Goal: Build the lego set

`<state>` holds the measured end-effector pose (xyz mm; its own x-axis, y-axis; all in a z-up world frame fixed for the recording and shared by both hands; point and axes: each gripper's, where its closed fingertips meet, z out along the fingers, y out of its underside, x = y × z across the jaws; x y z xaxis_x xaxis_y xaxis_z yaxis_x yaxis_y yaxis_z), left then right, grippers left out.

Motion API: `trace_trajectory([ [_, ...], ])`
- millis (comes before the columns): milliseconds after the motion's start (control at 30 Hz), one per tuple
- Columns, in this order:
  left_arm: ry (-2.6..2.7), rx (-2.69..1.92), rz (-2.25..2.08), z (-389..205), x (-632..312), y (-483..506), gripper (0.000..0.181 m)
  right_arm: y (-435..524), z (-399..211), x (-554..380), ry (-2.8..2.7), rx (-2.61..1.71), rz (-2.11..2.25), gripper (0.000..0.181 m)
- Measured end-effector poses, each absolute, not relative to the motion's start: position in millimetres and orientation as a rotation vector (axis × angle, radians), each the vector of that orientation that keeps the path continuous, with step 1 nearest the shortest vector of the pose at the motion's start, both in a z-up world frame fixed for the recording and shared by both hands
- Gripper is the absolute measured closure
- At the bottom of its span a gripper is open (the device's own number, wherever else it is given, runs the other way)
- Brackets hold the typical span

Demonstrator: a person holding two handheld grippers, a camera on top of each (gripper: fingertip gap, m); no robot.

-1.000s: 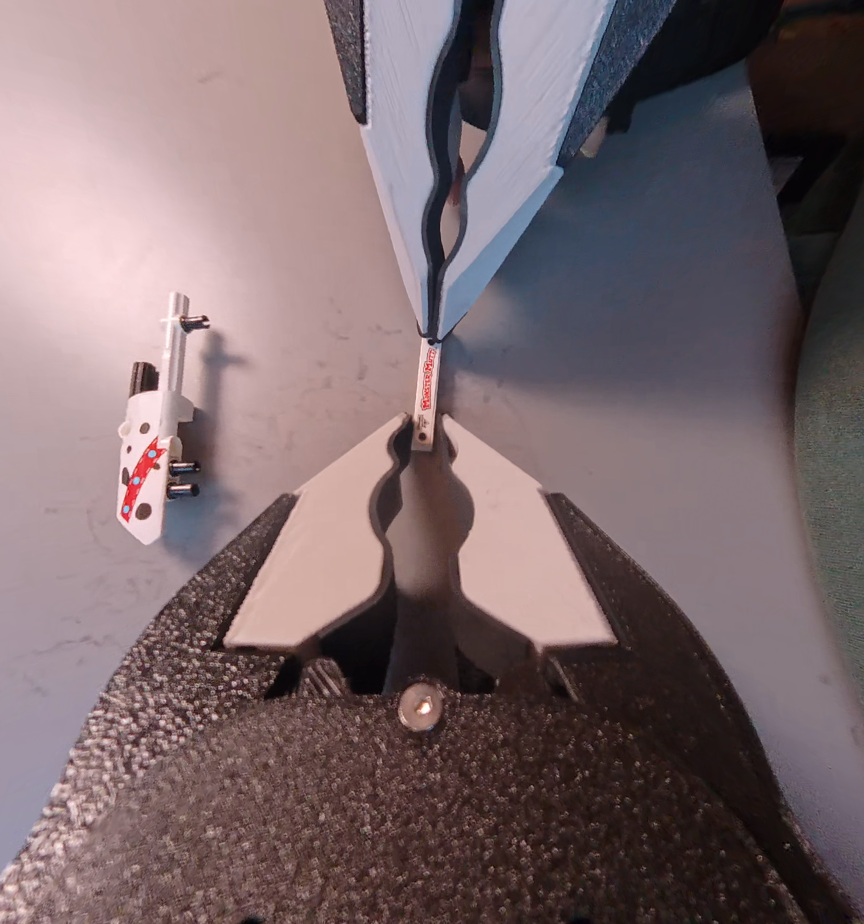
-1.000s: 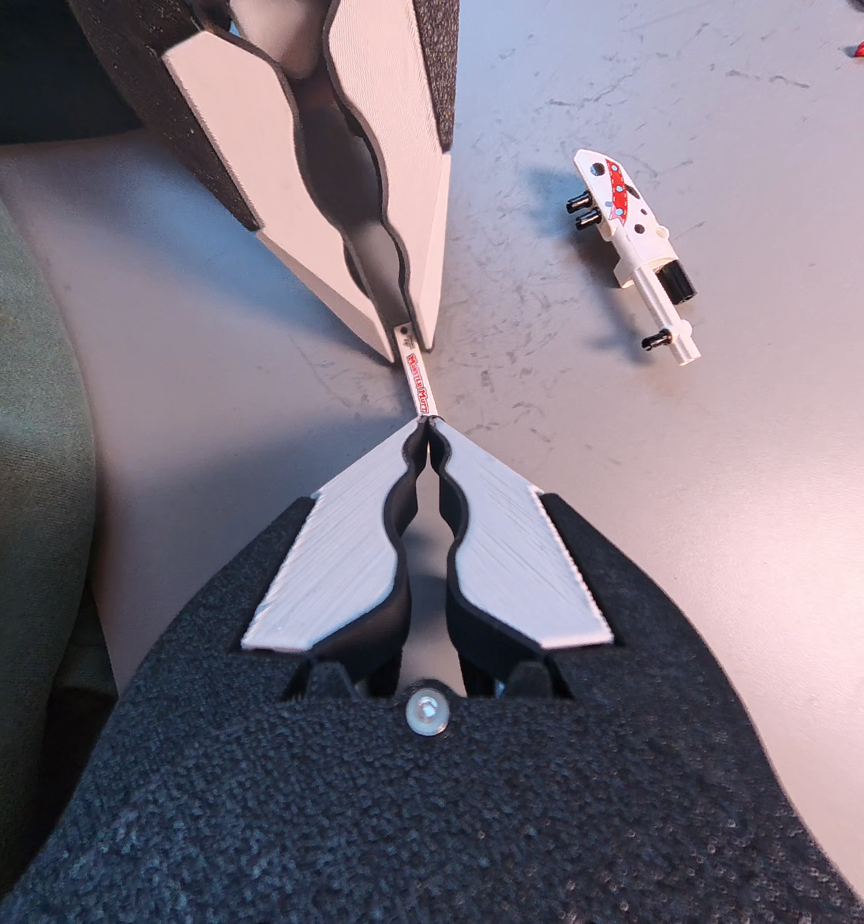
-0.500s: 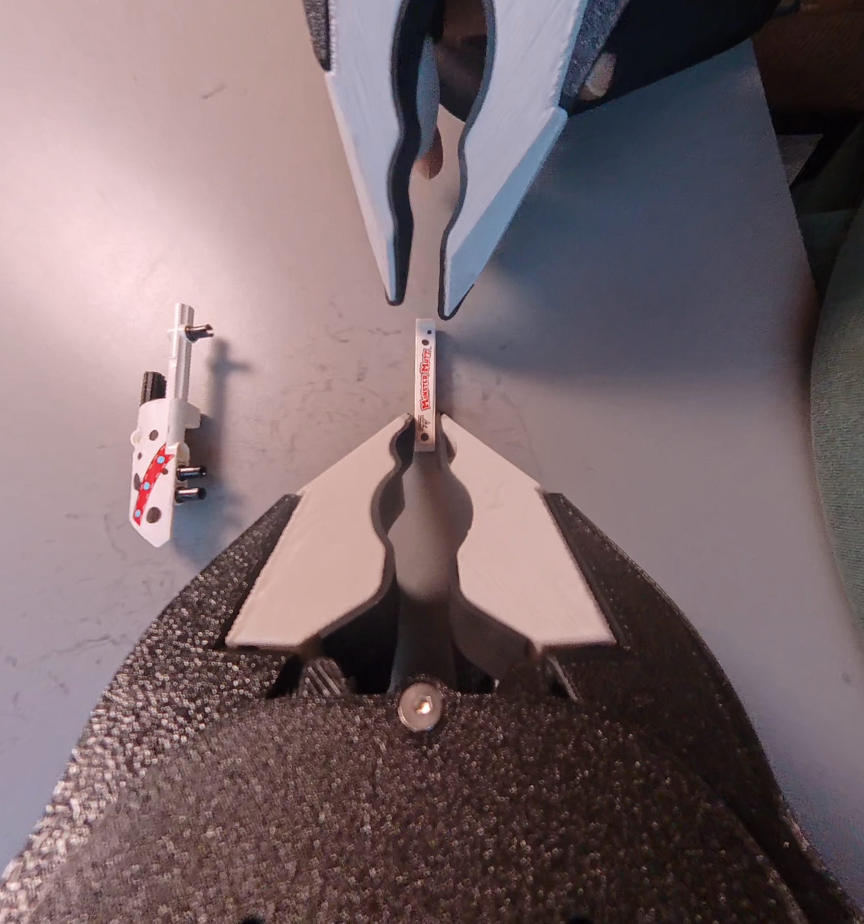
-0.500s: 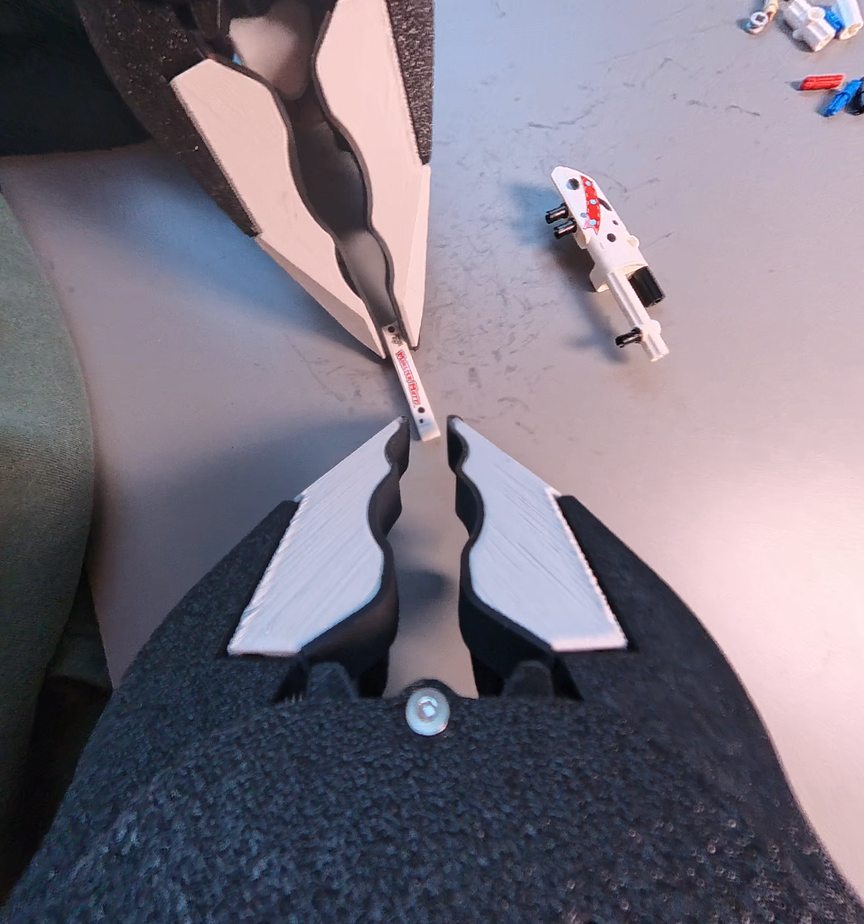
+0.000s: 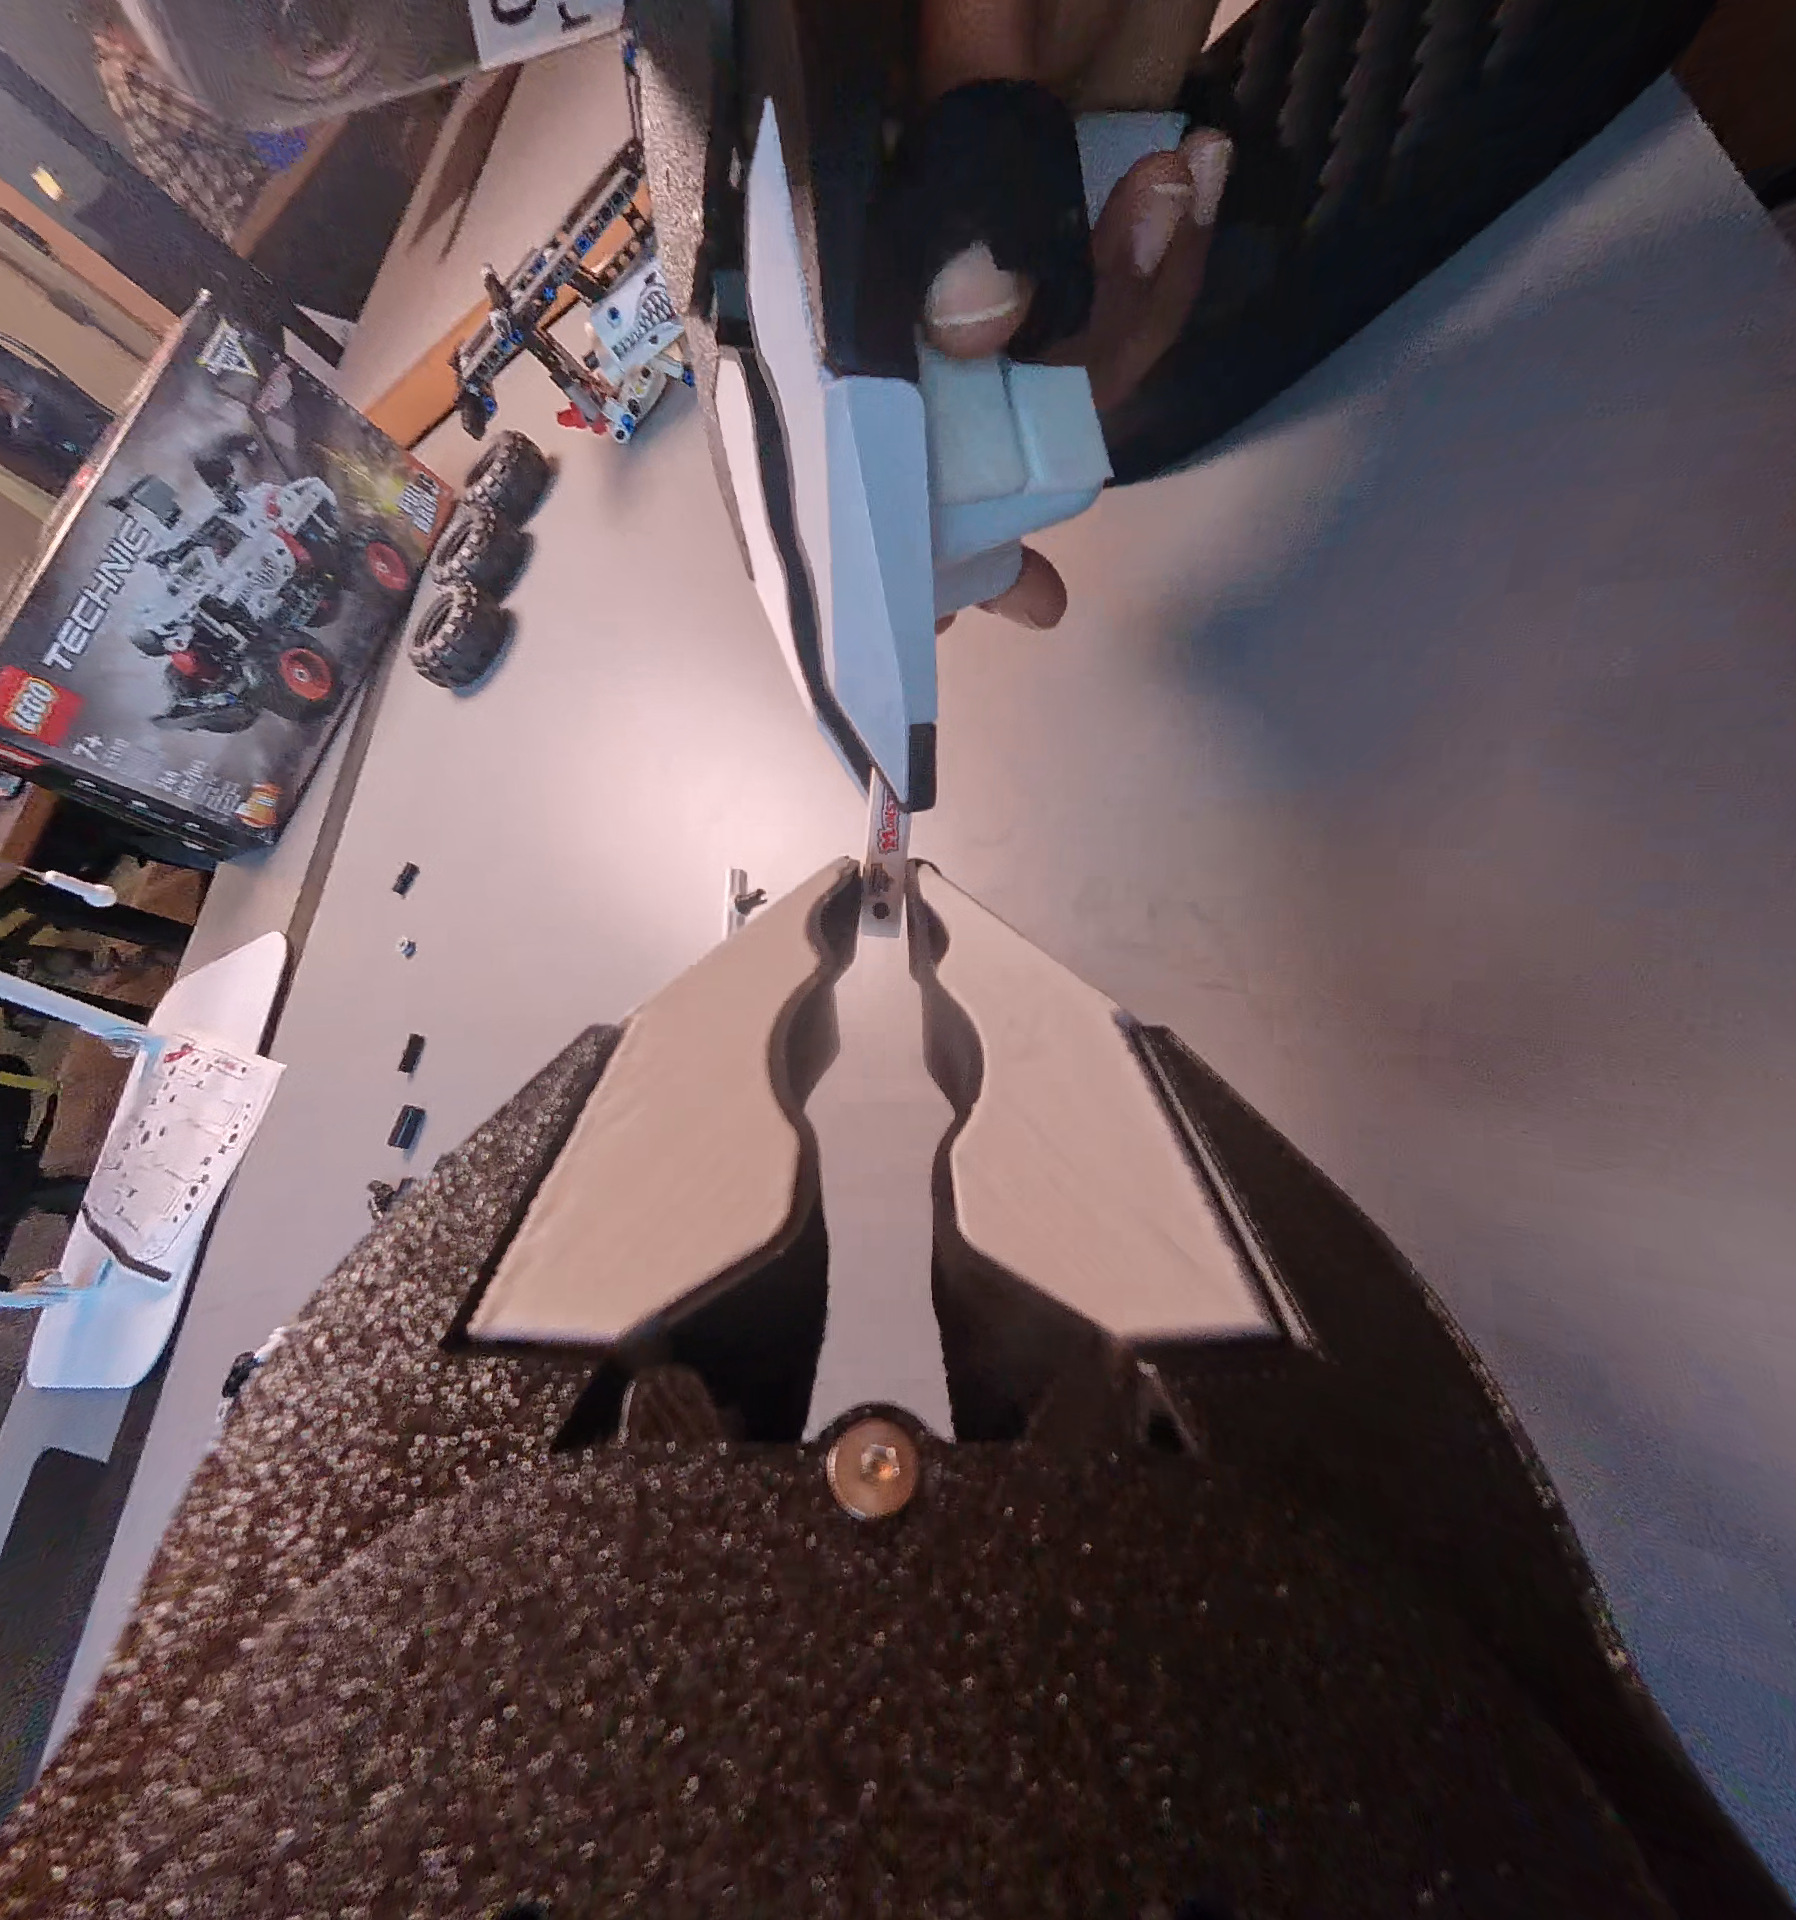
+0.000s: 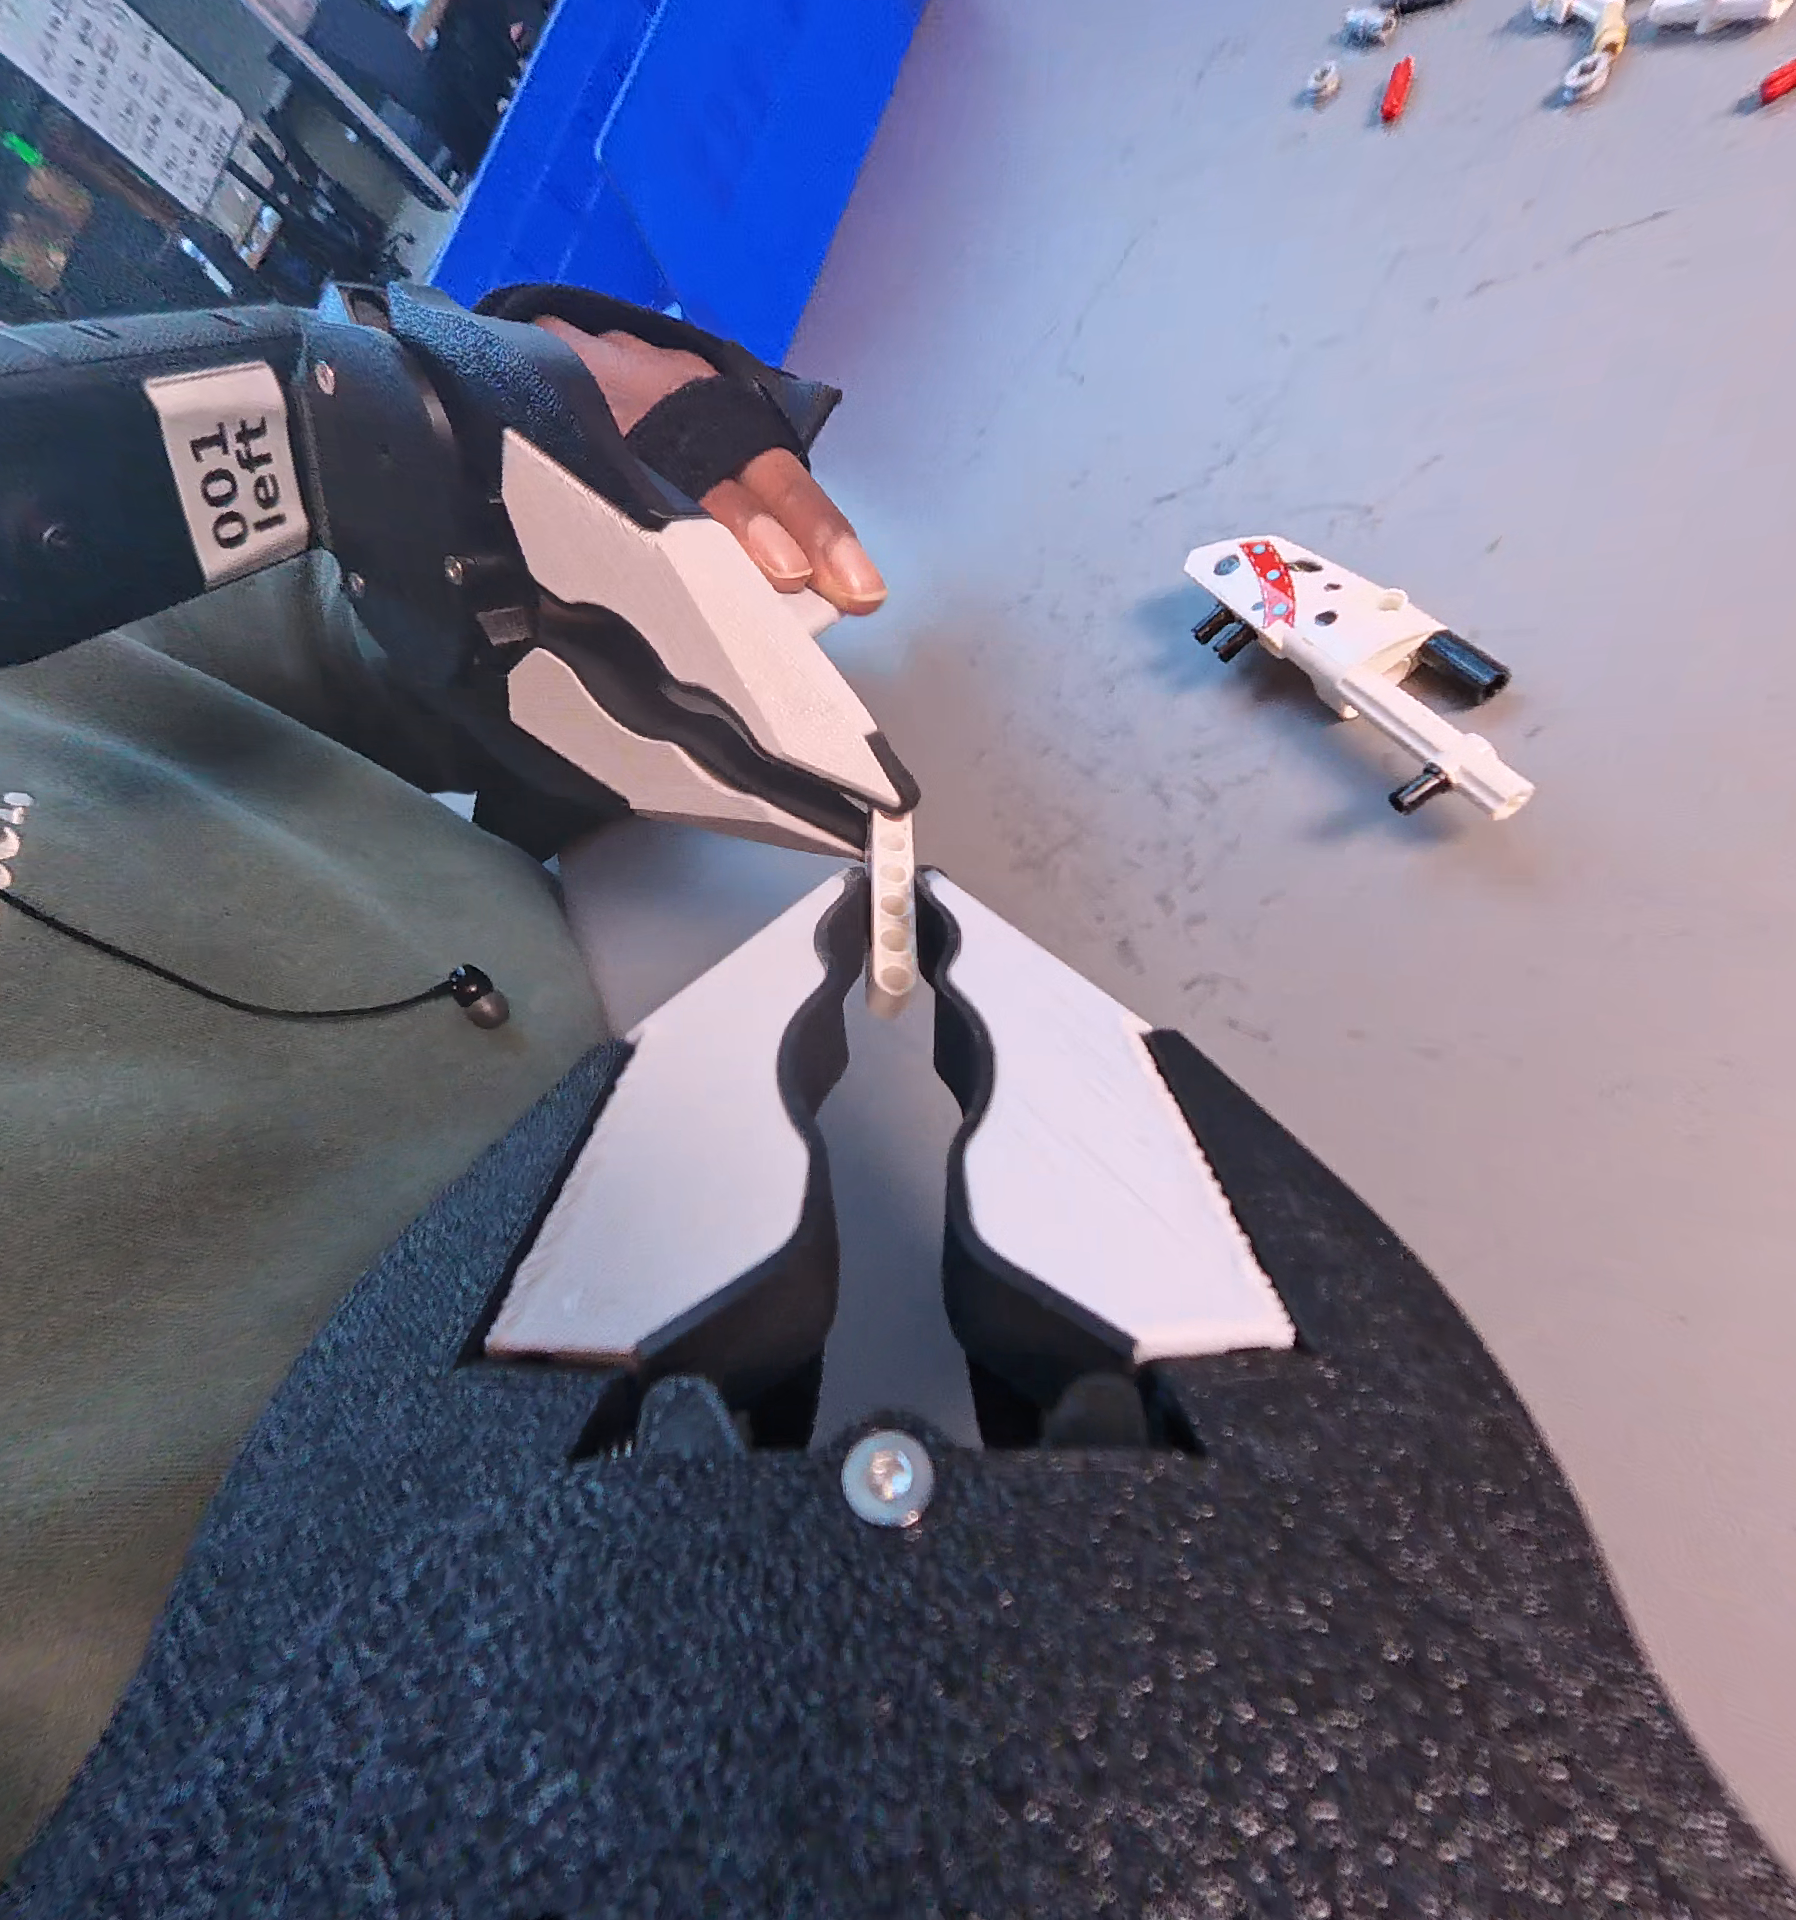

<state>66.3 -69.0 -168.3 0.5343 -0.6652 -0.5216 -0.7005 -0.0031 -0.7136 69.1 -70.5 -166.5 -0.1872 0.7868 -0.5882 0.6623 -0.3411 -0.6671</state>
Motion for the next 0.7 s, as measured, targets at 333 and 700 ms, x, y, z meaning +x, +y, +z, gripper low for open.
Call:
trace_trajectory([
  [333, 0.854, -1.672, -0.695, -125, 72, -85, 0.163, -83, -124, 68, -1.847, -1.227, 1.307, 0.174],
  [700, 0.944, -1.621, -0.587, -116, 79, -94, 0.175, -97, -108, 73, -1.895, -1.014, 1.157, 0.162],
])
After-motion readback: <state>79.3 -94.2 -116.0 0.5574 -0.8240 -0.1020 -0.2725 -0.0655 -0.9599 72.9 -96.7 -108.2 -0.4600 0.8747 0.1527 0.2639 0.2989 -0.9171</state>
